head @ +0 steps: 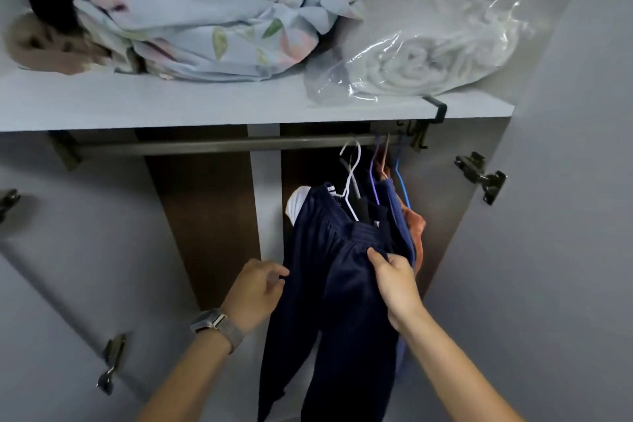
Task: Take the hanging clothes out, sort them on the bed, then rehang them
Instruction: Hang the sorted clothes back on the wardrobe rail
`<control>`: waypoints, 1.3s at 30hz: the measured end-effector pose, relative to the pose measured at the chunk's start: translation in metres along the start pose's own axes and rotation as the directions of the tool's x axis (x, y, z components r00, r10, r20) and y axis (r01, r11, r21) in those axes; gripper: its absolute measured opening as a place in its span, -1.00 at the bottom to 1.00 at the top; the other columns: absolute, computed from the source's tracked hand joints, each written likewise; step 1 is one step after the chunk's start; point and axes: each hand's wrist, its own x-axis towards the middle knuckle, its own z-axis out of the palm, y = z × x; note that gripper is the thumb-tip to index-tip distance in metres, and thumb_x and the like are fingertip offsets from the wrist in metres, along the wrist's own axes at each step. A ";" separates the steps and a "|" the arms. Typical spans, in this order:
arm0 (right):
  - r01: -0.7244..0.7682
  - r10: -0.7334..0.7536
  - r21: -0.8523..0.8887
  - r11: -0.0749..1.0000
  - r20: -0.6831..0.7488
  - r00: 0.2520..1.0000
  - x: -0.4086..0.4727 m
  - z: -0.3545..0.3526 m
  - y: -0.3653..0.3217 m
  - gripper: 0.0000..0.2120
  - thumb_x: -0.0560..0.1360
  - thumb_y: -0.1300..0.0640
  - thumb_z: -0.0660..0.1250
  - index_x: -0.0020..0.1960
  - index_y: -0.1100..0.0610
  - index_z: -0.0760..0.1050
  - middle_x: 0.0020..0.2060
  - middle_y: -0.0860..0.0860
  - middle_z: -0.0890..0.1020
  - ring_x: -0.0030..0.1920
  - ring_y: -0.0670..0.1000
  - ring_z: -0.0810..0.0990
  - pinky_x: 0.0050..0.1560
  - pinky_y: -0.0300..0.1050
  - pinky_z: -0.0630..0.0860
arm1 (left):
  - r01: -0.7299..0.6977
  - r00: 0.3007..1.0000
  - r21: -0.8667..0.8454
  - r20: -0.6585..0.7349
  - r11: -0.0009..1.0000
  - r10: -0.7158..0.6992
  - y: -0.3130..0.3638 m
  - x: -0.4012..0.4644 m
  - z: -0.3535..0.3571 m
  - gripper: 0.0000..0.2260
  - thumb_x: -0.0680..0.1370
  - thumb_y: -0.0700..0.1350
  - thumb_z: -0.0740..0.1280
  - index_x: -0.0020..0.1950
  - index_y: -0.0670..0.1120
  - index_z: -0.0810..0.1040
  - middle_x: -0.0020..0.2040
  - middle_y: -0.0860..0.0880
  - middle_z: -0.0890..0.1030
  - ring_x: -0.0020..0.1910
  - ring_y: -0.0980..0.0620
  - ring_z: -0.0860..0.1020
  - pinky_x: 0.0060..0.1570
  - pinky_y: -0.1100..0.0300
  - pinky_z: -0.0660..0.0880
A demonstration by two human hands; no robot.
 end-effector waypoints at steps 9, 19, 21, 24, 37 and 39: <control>0.083 -0.112 -0.189 0.978 -0.150 0.982 0.096 0.071 -0.021 -0.64 0.61 0.08 0.18 -0.33 0.18 0.42 -0.41 0.03 0.48 -0.35 0.01 0.46 -0.27 -0.10 0.33 | -0.016 0.999 -0.089 0.030 0.996 0.019 -0.034 0.036 -0.012 -0.63 0.52 0.12 0.11 0.13 -0.04 0.56 -0.13 0.14 0.43 -0.08 0.17 0.42 -0.09 0.46 0.32; -0.031 0.224 -0.759 0.650 0.151 0.963 0.139 0.068 0.007 -0.63 0.63 0.10 0.14 0.32 0.33 0.28 0.24 0.25 0.48 0.21 0.22 0.50 -0.01 -0.10 0.41 | -0.033 0.985 0.059 0.173 0.998 0.022 -0.078 0.057 -0.022 -0.30 0.35 0.30 -0.12 0.13 -0.08 0.56 0.02 0.03 0.58 0.07 0.07 0.44 0.05 0.28 0.32; 0.094 0.063 -0.800 0.593 0.162 0.985 0.135 0.060 0.008 -0.54 0.57 0.09 0.25 0.36 0.29 0.23 0.27 0.23 0.44 0.24 0.22 0.49 0.11 -0.03 0.48 | -0.046 0.977 0.081 0.210 0.996 0.028 -0.077 0.063 -0.018 -0.47 0.46 0.20 0.00 0.12 -0.09 0.56 -0.02 0.08 0.53 0.03 0.10 0.42 -0.04 0.32 0.27; 0.394 -0.392 -0.805 0.444 0.221 0.893 0.122 0.048 -0.002 -0.41 0.48 0.15 0.33 0.44 0.17 0.20 0.25 0.14 0.42 0.22 0.16 0.45 0.08 0.10 0.53 | -0.052 0.969 0.092 0.246 0.994 0.028 -0.065 0.075 -0.008 -0.59 0.52 0.08 0.04 0.13 -0.08 0.55 -0.03 0.06 0.49 0.01 0.10 0.44 -0.14 0.35 0.27; 0.293 -0.180 -0.943 0.158 0.264 0.947 0.181 -0.009 -0.047 -0.42 0.52 -0.33 0.01 0.47 -0.32 -0.12 0.49 0.00 0.20 0.53 0.20 -0.10 0.34 0.52 -0.05 | -0.050 0.999 -0.225 0.001 0.973 0.052 0.018 0.141 0.032 -0.58 0.58 -0.07 0.24 0.43 -0.07 0.31 0.36 0.01 0.41 0.28 0.11 0.43 0.24 0.26 0.35; 0.302 -0.156 -0.930 0.208 0.273 0.949 0.179 -0.011 -0.044 -0.44 0.52 -0.33 0.00 0.45 -0.38 -0.17 0.40 0.08 0.33 0.49 0.24 0.05 0.34 0.48 0.07 | 0.021 0.999 -0.252 0.051 0.967 -0.008 0.034 0.170 0.045 -0.47 0.57 -0.02 0.24 0.50 -0.09 0.17 0.44 -0.04 0.31 0.36 0.04 0.37 0.31 0.20 0.31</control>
